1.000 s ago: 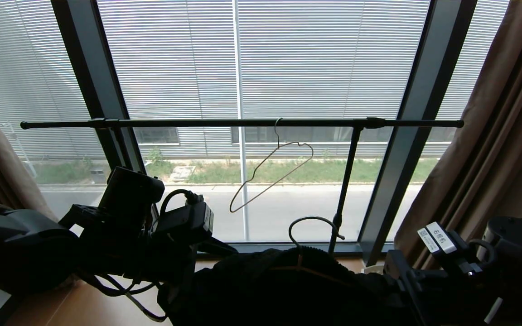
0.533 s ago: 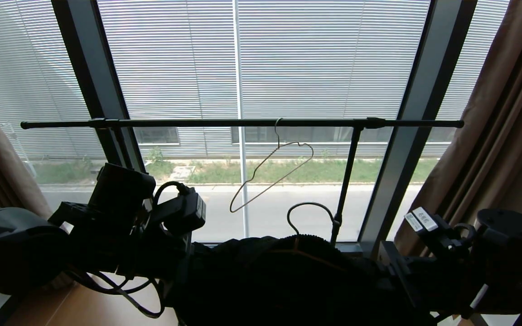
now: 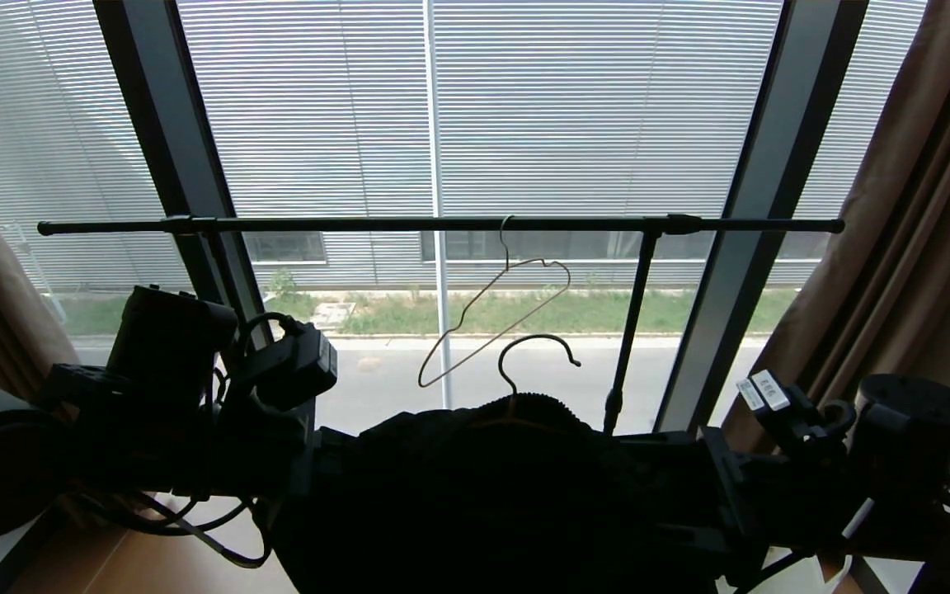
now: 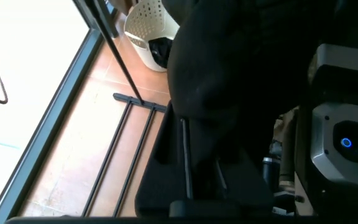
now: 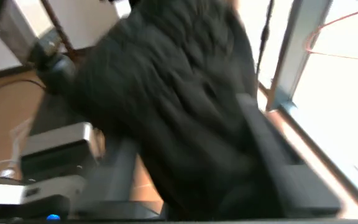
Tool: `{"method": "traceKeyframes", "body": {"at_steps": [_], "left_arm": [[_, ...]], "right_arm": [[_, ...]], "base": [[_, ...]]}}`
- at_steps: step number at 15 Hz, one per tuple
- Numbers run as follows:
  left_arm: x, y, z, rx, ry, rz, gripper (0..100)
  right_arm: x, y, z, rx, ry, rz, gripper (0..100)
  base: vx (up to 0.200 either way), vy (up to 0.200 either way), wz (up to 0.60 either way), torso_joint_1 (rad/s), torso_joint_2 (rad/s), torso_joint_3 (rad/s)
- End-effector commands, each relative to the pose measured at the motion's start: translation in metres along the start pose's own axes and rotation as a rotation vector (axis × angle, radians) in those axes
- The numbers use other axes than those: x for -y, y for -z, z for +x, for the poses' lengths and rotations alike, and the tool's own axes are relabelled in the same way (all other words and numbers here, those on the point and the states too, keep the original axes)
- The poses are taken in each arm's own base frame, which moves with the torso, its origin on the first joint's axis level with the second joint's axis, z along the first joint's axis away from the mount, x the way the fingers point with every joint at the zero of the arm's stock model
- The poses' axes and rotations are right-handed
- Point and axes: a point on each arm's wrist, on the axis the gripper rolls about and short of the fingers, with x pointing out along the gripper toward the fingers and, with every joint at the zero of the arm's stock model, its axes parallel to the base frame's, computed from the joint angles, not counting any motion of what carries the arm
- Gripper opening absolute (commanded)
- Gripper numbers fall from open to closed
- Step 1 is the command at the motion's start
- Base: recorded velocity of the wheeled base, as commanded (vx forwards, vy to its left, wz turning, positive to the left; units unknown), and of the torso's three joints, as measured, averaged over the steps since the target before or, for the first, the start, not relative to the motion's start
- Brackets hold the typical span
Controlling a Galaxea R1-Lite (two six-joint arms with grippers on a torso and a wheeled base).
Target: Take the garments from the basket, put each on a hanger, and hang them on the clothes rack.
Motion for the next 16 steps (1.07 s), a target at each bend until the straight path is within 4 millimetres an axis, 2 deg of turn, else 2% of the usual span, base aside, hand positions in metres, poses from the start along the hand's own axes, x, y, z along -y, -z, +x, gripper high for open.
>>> {"method": "traceKeyframes", "body": {"at_steps": [1, 5, 7, 10, 16], "left_arm": [[0.003, -0.001, -0.010, 0.014, -0.020, 0.001, 0], [0.009, 0.006, -0.023, 0.016, -0.052, -0.018, 0], [0.020, 0.009, -0.034, 0.037, -0.049, -0.013, 0], [0.033, 0.010, -0.043, 0.050, -0.061, -0.013, 0], [0.046, 0.003, -0.062, 0.108, -0.091, -0.074, 0]], "right_arm": [[0.010, 0.007, -0.006, -0.013, 0.039, -0.026, 100], [0.019, 0.004, -0.014, 0.004, 0.086, -0.054, 100], [0.029, 0.001, -0.019, 0.016, 0.122, -0.055, 100], [0.034, 0.008, -0.017, 0.002, 0.129, -0.036, 100], [0.041, 0.019, -0.013, -0.025, 0.133, -0.016, 100]], "base": [[0.000, 0.000, 0.00, 0.000, 0.00, 0.000], [0.000, 0.000, 0.00, 0.000, 0.00, 0.000], [0.000, 0.000, 0.00, 0.000, 0.00, 0.000], [0.000, 0.000, 0.00, 0.000, 0.00, 0.000], [0.000, 0.000, 0.00, 0.000, 0.00, 0.000]]}}
